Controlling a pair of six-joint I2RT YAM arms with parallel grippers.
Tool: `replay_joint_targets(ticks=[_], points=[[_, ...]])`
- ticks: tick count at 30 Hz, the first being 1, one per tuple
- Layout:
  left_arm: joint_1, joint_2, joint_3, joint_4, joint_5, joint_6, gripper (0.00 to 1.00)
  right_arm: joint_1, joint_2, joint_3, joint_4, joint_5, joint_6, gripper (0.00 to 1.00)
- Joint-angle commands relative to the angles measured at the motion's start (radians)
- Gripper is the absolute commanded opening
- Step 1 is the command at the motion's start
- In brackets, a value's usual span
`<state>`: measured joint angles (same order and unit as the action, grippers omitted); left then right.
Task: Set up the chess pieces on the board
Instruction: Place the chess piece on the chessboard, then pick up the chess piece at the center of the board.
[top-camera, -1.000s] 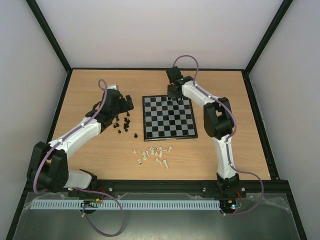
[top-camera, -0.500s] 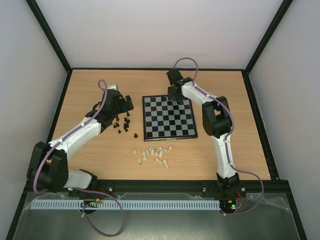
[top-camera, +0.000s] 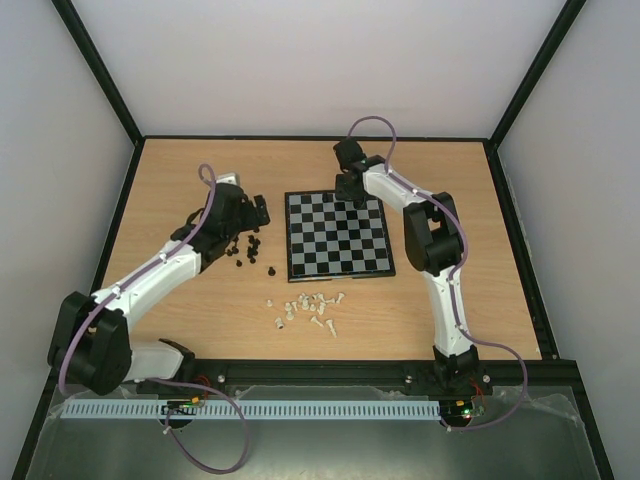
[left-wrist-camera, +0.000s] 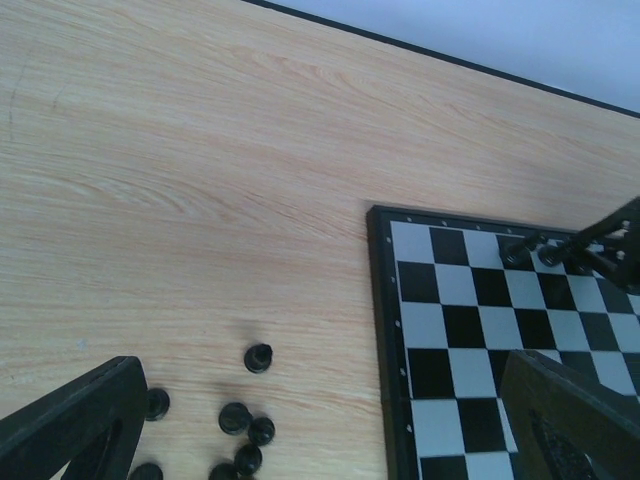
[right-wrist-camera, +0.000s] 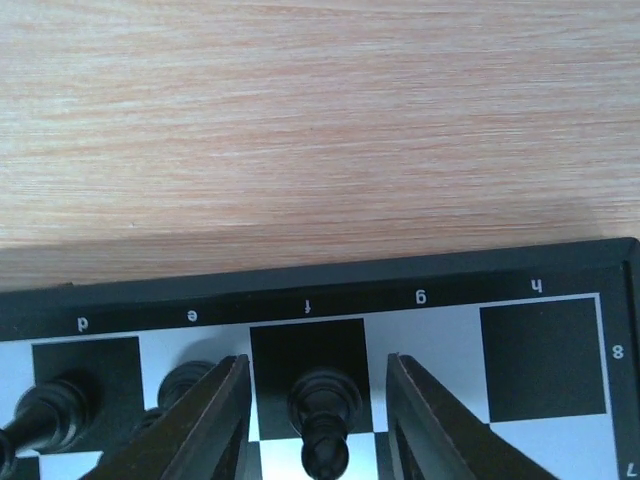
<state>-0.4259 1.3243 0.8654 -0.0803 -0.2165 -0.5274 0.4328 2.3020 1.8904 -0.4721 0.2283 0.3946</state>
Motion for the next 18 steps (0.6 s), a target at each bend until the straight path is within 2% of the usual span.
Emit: replay_joint_targets(ticks=[1, 5, 9, 13, 15, 18], points=[[-0.046, -0.062, -0.021, -0.036, -0.033, -0.03, 0.99, -0.006, -0.068, -0.039, -0.006, 0.004, 0.018, 0.45], [-0.108, -0.099, -0.032, -0.097, -0.09, -0.063, 0.99, -0.012, -0.175, -0.128, 0.018, 0.008, 0.04, 0.6], [-0.187, -0.152, -0.056, -0.183, -0.154, -0.111, 0.99, -0.012, -0.318, -0.251, 0.042, 0.004, 0.065, 0.62], [-0.275, -0.219, -0.113, -0.254, -0.202, -0.168, 0.99, -0.012, -0.514, -0.454, 0.089, -0.043, 0.107, 0.62], [-0.304, -0.24, -0.143, -0.267, -0.201, -0.19, 0.91, -0.009, -0.626, -0.569, 0.121, -0.071, 0.127, 0.62], [-0.334, -0.242, -0.18, -0.273, -0.204, -0.206, 0.73, 0.001, -0.776, -0.739, 0.145, -0.102, 0.151, 0.63]])
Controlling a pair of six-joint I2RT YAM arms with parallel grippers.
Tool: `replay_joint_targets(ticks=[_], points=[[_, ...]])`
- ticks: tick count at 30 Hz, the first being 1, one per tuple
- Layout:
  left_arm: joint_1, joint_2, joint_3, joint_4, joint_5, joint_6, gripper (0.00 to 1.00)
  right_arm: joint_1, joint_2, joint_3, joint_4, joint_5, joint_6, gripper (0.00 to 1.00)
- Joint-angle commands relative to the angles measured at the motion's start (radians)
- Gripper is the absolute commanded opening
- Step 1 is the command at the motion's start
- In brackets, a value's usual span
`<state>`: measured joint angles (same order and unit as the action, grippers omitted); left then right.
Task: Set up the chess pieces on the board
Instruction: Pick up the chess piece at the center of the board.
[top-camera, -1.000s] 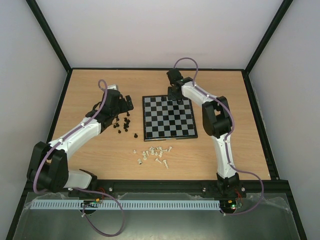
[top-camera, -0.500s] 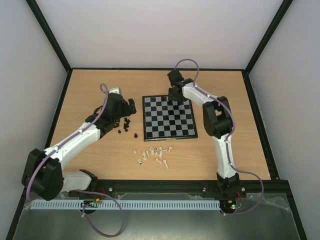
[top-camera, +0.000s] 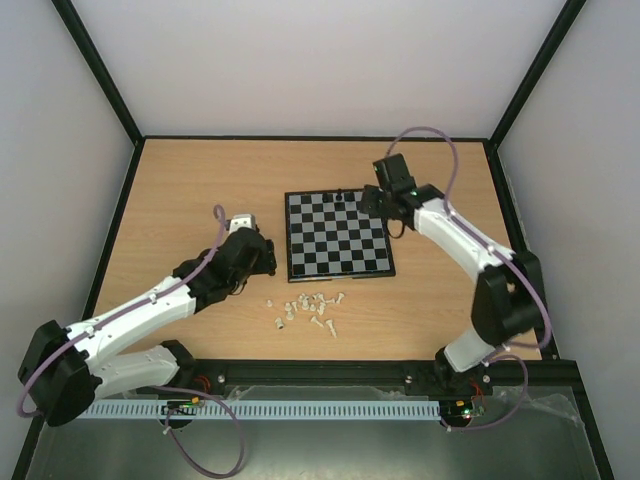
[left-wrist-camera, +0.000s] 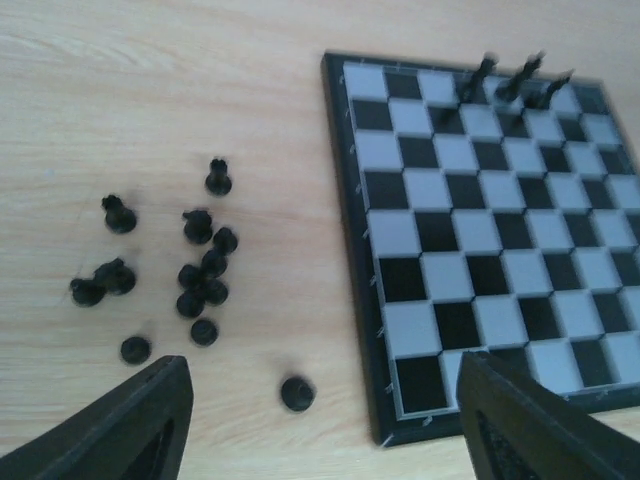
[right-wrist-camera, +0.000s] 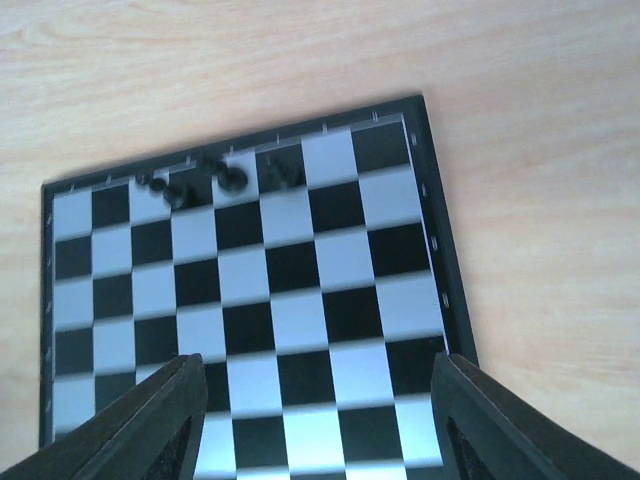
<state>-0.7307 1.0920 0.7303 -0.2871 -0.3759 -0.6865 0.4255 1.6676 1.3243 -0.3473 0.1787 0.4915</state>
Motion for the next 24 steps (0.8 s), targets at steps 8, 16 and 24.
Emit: replay_joint_targets(ticks=[8, 16, 24], points=[[-0.047, 0.097, -0.065, -0.011, -0.02, -0.028, 0.44, 0.024, -0.405, -0.392, -0.015, -0.084, 0.032, 0.64], [-0.049, 0.213, -0.025, 0.023, 0.052, 0.02, 0.47, 0.023, -0.453, -0.424, -0.042, -0.06, -0.006, 0.64], [-0.048, 0.309, 0.002, 0.072, 0.097, 0.047, 0.49, 0.024, -0.432, -0.44, -0.024, -0.053, -0.023, 0.64]])
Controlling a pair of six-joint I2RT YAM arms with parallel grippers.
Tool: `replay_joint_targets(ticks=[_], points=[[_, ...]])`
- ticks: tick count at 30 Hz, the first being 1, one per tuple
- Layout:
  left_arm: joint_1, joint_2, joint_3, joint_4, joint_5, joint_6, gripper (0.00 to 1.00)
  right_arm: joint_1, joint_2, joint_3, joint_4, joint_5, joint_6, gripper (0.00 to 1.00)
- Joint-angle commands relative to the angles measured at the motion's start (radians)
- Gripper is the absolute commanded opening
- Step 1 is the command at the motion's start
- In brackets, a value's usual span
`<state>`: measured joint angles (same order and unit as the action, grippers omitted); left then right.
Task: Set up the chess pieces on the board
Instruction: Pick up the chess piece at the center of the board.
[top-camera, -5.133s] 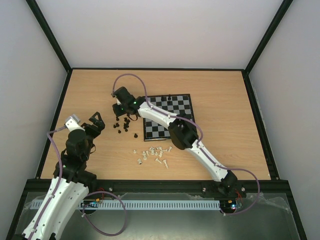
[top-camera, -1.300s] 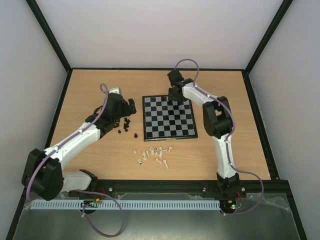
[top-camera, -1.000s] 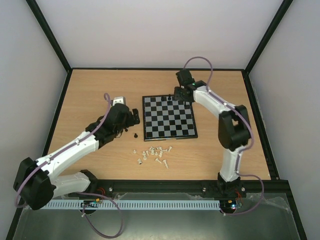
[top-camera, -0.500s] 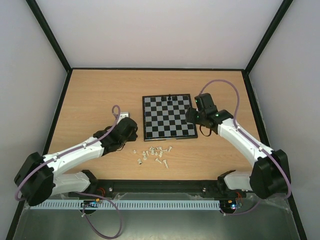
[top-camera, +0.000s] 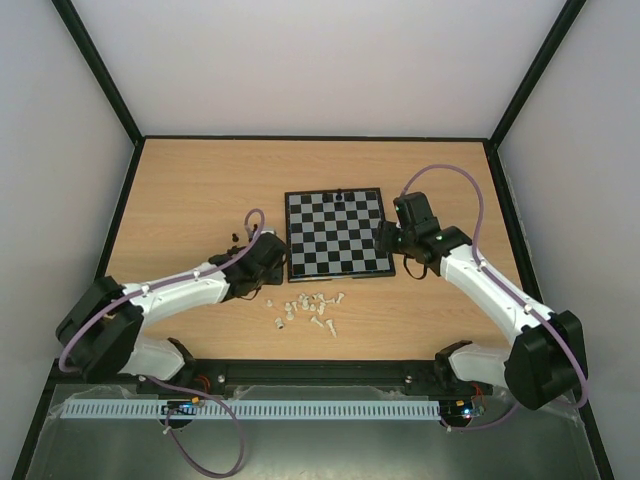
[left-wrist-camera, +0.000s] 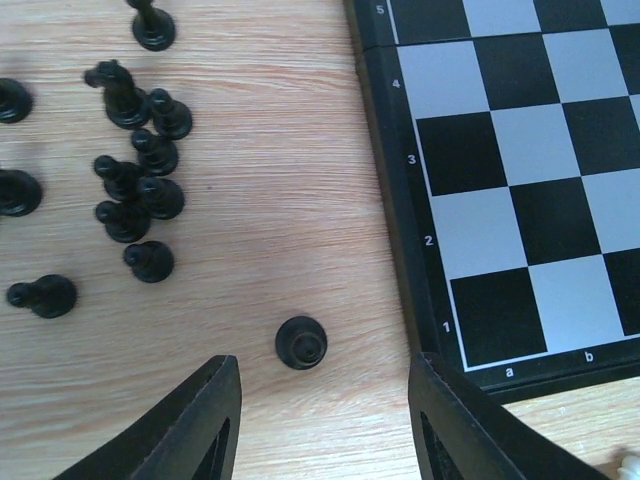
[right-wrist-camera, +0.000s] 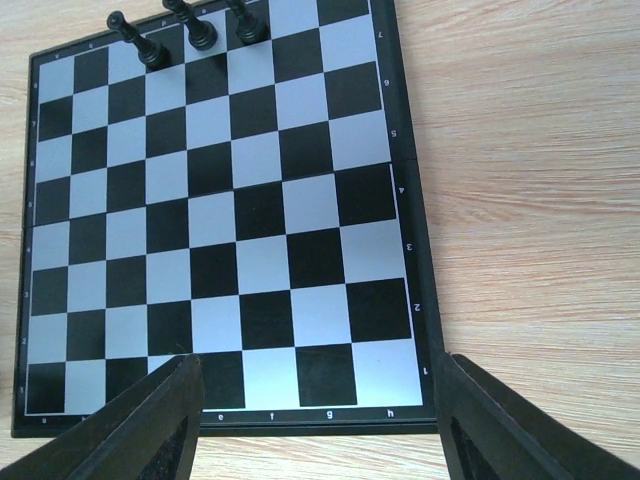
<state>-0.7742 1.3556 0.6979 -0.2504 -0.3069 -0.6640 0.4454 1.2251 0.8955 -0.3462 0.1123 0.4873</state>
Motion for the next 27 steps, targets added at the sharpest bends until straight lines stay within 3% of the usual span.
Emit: replay_joint_targets(ticks=[1, 11, 22, 27], points=[[-0.005, 0.055, 0.037, 0.04, 0.026, 0.026, 0.49, 0.004, 0.01, -0.013, -0.022, 0.007, -0.021, 0.64], [0.006, 0.09, 0.05, 0.034, -0.001, 0.021, 0.36, 0.004, 0.019, -0.017, -0.006, -0.009, -0.024, 0.64], [0.016, 0.129, 0.047, 0.042, -0.014, 0.015, 0.38, 0.005, 0.019, -0.022, 0.0, -0.016, -0.024, 0.64], [0.019, 0.134, 0.047, 0.048, -0.014, 0.015, 0.34, 0.004, 0.018, -0.023, 0.0, -0.01, -0.023, 0.64]])
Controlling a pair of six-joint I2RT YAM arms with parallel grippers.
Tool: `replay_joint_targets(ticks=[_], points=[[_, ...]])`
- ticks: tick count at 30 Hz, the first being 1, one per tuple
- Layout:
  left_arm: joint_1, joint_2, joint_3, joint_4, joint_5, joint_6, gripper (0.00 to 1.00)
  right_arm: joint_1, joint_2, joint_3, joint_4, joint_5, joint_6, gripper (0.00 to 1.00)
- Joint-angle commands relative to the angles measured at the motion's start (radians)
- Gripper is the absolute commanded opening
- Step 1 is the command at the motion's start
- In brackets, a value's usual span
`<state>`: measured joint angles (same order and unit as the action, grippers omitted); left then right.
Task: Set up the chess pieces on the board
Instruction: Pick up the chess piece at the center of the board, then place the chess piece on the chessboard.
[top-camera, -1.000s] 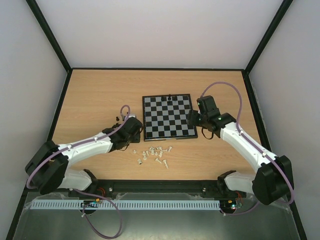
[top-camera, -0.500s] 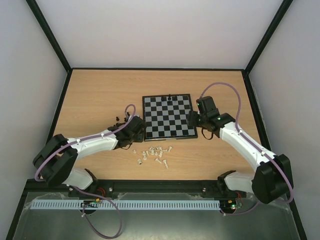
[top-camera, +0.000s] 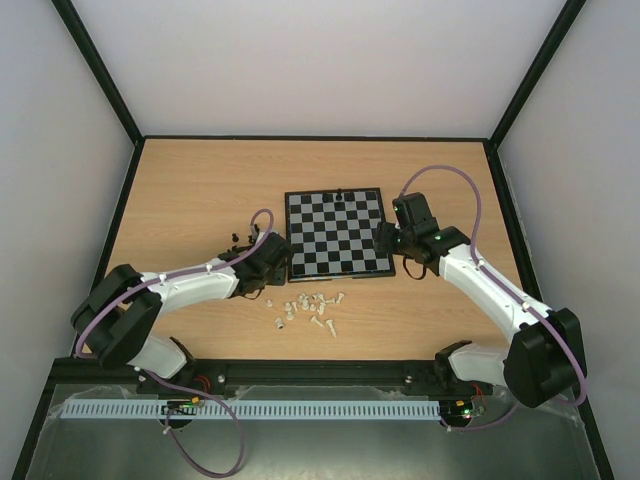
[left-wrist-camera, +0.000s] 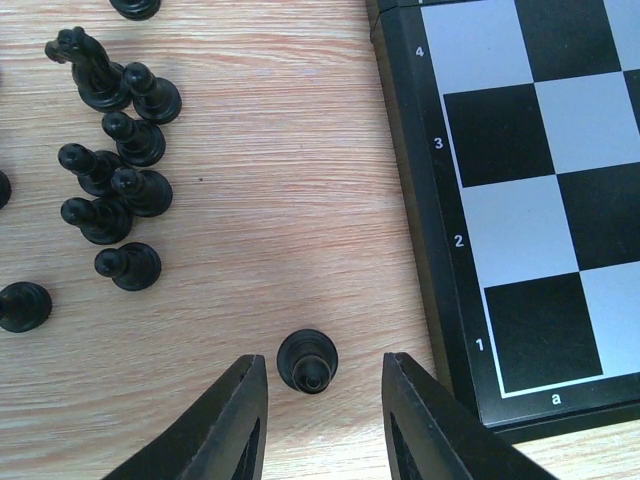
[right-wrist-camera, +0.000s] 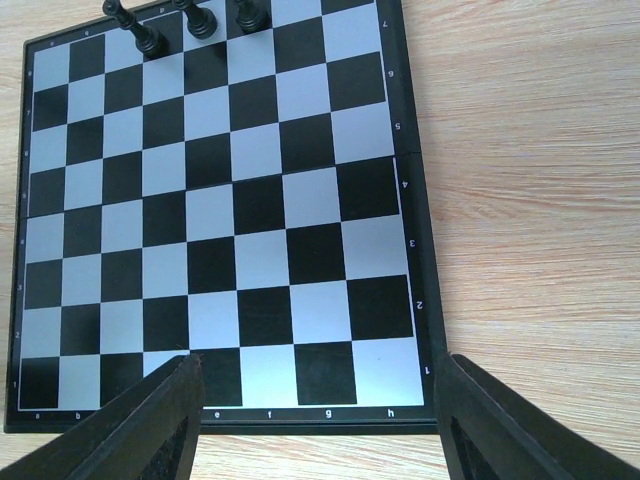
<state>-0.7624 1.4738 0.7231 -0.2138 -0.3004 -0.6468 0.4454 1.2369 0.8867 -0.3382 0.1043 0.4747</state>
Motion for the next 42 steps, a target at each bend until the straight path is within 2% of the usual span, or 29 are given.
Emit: replay_joint_targets(ticks=[1, 11, 19, 29, 35, 38, 42], points=[[0.009, 0.019, 0.021, 0.011, -0.02, -0.001, 0.34, 0.004, 0.007, -0.014, -0.008, -0.003, -0.01, 0.64], [0.018, 0.049, 0.019, 0.025, -0.02, -0.003, 0.32, 0.004, 0.004, -0.017, -0.003, -0.011, -0.012, 0.64], [0.02, 0.051, 0.026, 0.025, -0.021, -0.001, 0.15, 0.004, 0.001, -0.018, -0.001, -0.015, -0.012, 0.64], [0.02, 0.028, 0.042, -0.003, -0.024, -0.005, 0.1, 0.004, -0.009, -0.025, 0.0, -0.026, -0.011, 0.63], [0.028, -0.017, 0.207, -0.111, -0.048, 0.052, 0.1, 0.004, -0.04, -0.032, -0.004, -0.023, -0.007, 0.64], [0.039, 0.045, 0.337, -0.136, -0.039, 0.096, 0.1, 0.004, -0.051, -0.034, -0.004, -0.024, -0.006, 0.64], [0.067, 0.211, 0.524, -0.146, -0.003, 0.145, 0.1, 0.004, -0.058, -0.038, -0.001, -0.026, -0.005, 0.64]])
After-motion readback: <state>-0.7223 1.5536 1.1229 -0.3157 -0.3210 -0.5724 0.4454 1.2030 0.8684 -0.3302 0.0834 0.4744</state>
